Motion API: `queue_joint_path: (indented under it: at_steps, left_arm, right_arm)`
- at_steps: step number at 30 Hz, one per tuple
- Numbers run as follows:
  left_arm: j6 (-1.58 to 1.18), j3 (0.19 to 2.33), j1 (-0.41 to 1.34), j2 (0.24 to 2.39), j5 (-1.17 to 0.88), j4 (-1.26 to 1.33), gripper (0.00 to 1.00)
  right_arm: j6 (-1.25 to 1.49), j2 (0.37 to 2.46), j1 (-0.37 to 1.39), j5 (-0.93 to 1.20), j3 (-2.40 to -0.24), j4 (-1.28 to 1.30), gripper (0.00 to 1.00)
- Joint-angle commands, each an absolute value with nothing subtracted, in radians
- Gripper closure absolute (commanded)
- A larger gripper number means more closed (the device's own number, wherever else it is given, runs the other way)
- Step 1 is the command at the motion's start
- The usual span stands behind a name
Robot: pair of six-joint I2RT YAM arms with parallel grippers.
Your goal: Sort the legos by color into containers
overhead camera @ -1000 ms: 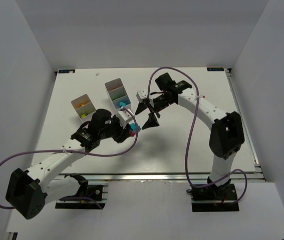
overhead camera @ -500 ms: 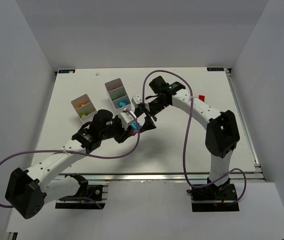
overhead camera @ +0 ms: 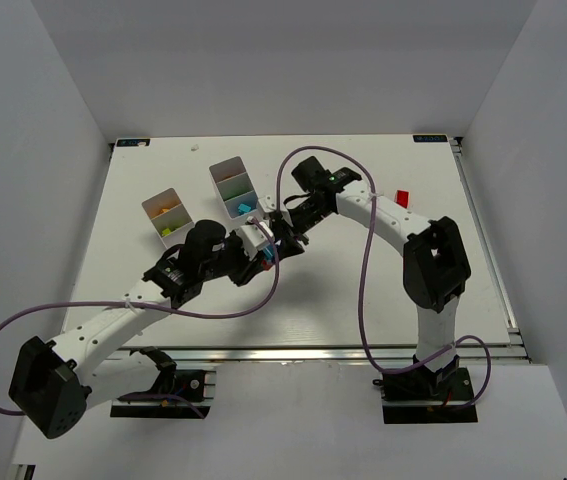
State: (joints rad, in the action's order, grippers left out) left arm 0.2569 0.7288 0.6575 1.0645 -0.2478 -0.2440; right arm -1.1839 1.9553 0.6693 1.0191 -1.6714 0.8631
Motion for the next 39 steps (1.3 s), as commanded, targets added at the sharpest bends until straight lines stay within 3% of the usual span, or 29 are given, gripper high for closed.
queue_joint_path:
  at_steps: [1, 9, 15, 21, 28, 31, 39]
  left_arm:
    - [0.252, 0.753, 0.663, 1.034, -0.236, -0.221, 1.0]
    - [0.212, 0.73, 0.663, 1.026, -0.158, -0.235, 1.0]
    - [-0.058, 0.712, 0.646, 1.016, 0.096, -0.333, 1.0]
    - [-0.133, 0.657, 0.635, 0.927, 0.144, -0.35, 1.0]
    - [-0.372, 0.722, 0.624, 0.865, 0.391, -0.48, 1.0]
    - [-0.524, 0.79, 0.605, 0.88, 0.512, -0.579, 1.0]
    - [-0.68, 0.917, 0.508, 0.936, 0.451, -0.675, 1.0]
  right_arm:
    - [-1.196, 1.954, 0.676, 1.026, -1.667, 0.877, 0.54]
    - [-1.183, 1.951, 0.67, 1.048, -1.695, 0.888, 1.0]
    - [-0.851, 1.931, 0.618, 0.954, -1.657, 0.568, 1.0]
    - [-0.775, 1.956, 0.601, 0.943, -1.696, 0.427, 1.0]
    - [-0.537, 1.985, 0.649, 0.65, -1.632, 0.033, 1.0]
    - [-0.523, 2.011, 0.693, 0.513, -1.637, -0.078, 1.0]
    - [-0.684, 2.095, 0.747, 0.417, -1.67, -0.172, 1.0]
